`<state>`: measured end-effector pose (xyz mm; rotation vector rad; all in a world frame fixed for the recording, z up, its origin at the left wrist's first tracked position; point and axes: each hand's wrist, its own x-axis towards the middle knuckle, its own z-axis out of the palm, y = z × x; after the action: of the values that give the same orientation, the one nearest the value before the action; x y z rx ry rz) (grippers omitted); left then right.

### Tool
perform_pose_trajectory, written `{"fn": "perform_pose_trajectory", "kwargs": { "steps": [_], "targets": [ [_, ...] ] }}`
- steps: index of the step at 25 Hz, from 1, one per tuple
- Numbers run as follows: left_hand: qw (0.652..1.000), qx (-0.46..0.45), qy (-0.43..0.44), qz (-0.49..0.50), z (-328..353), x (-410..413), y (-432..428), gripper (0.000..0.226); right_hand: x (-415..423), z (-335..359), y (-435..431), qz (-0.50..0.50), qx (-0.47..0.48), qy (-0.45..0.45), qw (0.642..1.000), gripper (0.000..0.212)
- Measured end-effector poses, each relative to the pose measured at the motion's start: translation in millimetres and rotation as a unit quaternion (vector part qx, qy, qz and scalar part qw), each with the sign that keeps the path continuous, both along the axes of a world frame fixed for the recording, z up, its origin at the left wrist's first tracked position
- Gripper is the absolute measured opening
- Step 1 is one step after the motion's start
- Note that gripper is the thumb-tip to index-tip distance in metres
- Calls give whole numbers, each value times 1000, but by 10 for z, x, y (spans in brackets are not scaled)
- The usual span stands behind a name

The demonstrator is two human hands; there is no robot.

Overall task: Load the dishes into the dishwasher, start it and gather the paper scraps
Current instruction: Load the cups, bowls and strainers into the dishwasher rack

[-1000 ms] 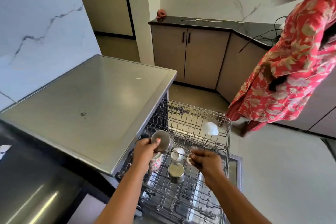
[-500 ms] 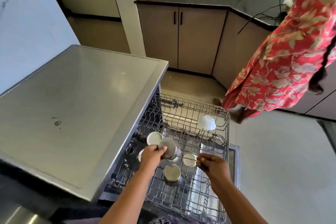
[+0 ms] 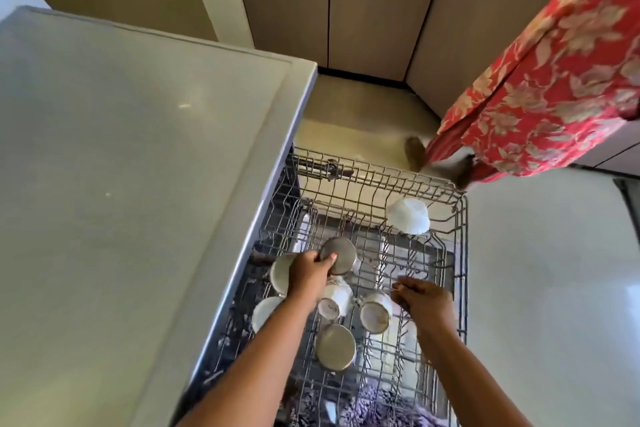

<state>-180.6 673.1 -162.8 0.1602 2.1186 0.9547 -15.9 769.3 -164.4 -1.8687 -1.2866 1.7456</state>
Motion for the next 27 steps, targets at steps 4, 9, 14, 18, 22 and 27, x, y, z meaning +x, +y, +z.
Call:
{"fn": "perform_pose_trajectory", "kwargs": {
  "steps": [4, 9, 14, 18, 22, 27],
  "targets": [
    [1000, -1, -13, -1, -221, -125, 163, 23, -194, -239, 153, 25, 20, -52, 998, 24],
    [997, -58, 22, -38, -485, -92, 344, 23, -290, -549, 325, 26, 20, -79, 996, 19],
    [992, -100, 60, -55, -664, 26, 416, 24, -275, -775, 284, 64, 31, -105, 992, 30],
    [989, -110, 71, -70, -764, 71, 425, 21, -245, -859, 297, 71, 23, -122, 990, 33],
    [990, -117, 60, -50, -848, 134, 404, 29, -212, -868, 327, 118, 29, -97, 988, 39],
    [992, -108, 52, -26, -888, 163, 416, 34, -104, -863, 314, 163, 29, -55, 985, 43]
  ]
}}
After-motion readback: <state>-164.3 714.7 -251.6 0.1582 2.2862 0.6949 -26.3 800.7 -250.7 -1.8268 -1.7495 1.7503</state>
